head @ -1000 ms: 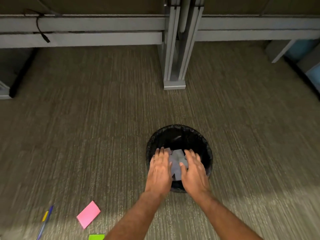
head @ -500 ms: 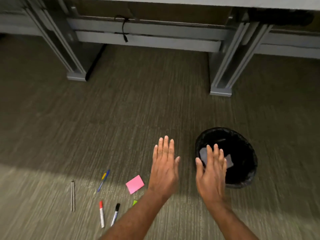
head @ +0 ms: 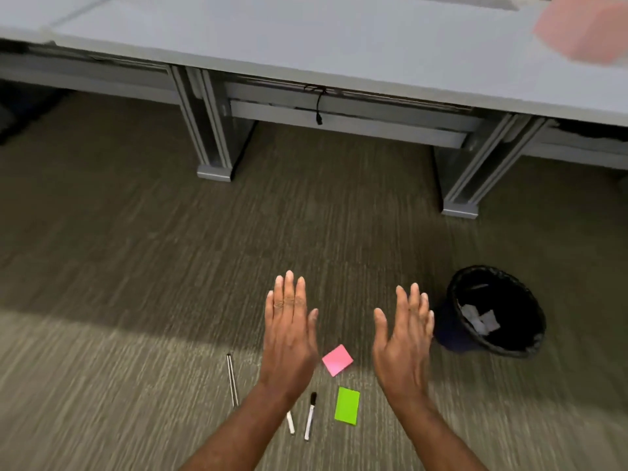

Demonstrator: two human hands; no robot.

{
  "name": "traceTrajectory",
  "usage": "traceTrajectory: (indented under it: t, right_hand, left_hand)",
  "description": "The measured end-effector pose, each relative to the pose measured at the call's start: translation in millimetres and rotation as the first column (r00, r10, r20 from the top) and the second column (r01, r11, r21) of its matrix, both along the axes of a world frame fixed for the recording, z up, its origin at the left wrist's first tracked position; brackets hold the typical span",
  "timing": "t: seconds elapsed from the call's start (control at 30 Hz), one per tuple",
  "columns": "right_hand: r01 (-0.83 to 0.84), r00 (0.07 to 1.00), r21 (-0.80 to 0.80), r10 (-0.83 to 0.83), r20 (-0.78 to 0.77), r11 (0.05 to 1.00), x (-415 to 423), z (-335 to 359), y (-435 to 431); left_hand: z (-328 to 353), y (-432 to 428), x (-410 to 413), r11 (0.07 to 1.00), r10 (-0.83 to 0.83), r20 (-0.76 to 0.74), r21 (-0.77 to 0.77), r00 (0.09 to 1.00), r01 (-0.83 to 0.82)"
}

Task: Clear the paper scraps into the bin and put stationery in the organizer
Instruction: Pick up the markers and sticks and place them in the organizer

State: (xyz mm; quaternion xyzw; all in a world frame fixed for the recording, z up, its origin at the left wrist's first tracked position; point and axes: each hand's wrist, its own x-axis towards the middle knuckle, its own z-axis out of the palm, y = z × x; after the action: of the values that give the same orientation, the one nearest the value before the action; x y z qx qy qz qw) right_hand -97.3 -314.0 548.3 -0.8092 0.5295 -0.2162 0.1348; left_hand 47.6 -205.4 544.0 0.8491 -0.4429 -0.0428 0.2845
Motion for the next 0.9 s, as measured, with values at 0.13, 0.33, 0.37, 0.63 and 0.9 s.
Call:
traceTrajectory:
  t: [0.13, 0.33, 0.37, 0.63, 0.9]
  right_hand:
    - [0.023, 1.000, -0.013, -0.023, -0.007, 1.000, 30.7, 29.0, 49.0]
    - [-0.020, 0.999, 0.015, 0.020, -0.035, 1.000, 40.9, 38.4, 92.5]
    - [-0.024, 0.999, 0.022, 0.025, -0.037, 0.999, 40.0, 34.8, 97.1]
    - [-0.060, 0.997, 0.083, 0.064, -0.043, 0.995, 20.8, -29.8, 121.7]
    - [-0.028, 0.996, 0.147, 0.040, -0.079, 0.989, 4.6, -177.5, 145.0]
  left_hand:
    - [21.2, 50.5, 38.7, 1.000, 0.010, 0.016, -0.010, 1.000, -0.009]
    - [33.4, 97.9, 46.2, 1.000, 0.018, -0.032, -0.016, 0.999, -0.019]
    - [30.2, 104.0, 46.0, 1.000, 0.015, -0.038, -0.006, 0.999, -0.016]
    - [-35.3, 139.3, 45.6, 0.996, 0.048, -0.014, 0.080, 0.999, -0.046]
    - [-185.0, 169.2, 36.3, 0.989, 0.059, -0.028, 0.136, 0.998, -0.054]
